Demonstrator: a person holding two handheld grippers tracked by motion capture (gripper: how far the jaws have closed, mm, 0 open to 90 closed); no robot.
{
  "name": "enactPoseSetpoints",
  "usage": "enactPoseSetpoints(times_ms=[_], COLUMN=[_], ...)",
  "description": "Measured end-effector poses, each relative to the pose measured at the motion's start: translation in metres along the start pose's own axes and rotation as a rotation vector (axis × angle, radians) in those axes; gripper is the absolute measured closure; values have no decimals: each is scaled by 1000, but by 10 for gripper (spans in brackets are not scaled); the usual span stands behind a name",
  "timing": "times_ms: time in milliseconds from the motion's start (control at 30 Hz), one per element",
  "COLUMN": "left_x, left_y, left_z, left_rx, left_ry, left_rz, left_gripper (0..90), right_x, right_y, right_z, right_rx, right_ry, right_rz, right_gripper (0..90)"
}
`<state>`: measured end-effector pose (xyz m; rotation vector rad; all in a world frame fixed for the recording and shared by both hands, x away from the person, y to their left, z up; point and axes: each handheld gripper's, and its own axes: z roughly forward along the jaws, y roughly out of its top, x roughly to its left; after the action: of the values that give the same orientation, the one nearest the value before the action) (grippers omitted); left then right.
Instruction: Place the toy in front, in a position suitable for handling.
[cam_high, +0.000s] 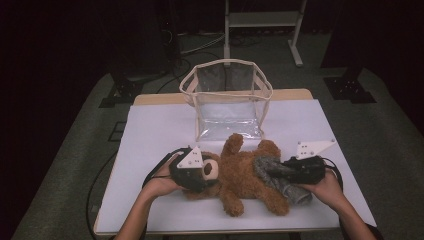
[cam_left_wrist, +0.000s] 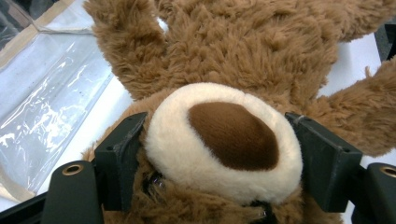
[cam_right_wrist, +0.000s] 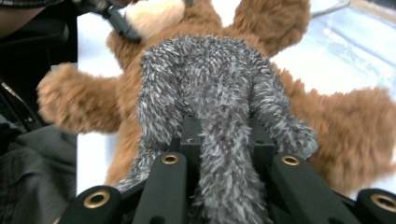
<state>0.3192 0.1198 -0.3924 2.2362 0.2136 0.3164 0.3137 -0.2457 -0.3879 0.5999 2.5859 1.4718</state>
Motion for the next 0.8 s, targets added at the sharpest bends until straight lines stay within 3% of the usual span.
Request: enactPoseSetpoints(times_ms=[200, 367, 467, 633, 800], left_x=[1, -1, -1, 0, 0], left_y=[0, 1, 1, 2, 3], left_z=[0, 0, 1, 3, 3], left_rx=[-3, 2, 1, 1, 3], left_ry=[-3, 2, 1, 8, 16], left_rz=[0, 3, -1, -9, -10], left_gripper=[245, 245, 245, 245, 245], right_x=[-5, -7, -5, 8, 27], right_y=[-6, -26, -26, 4, 35], right_z=[4, -4, -13, -15, 8], right_rx=[-3, 34, 16, -34, -37], right_ry=[8, -14, -21, 10, 80], right_rz=[29, 73, 76, 6, -93], right_gripper=[737, 737, 737, 737, 737])
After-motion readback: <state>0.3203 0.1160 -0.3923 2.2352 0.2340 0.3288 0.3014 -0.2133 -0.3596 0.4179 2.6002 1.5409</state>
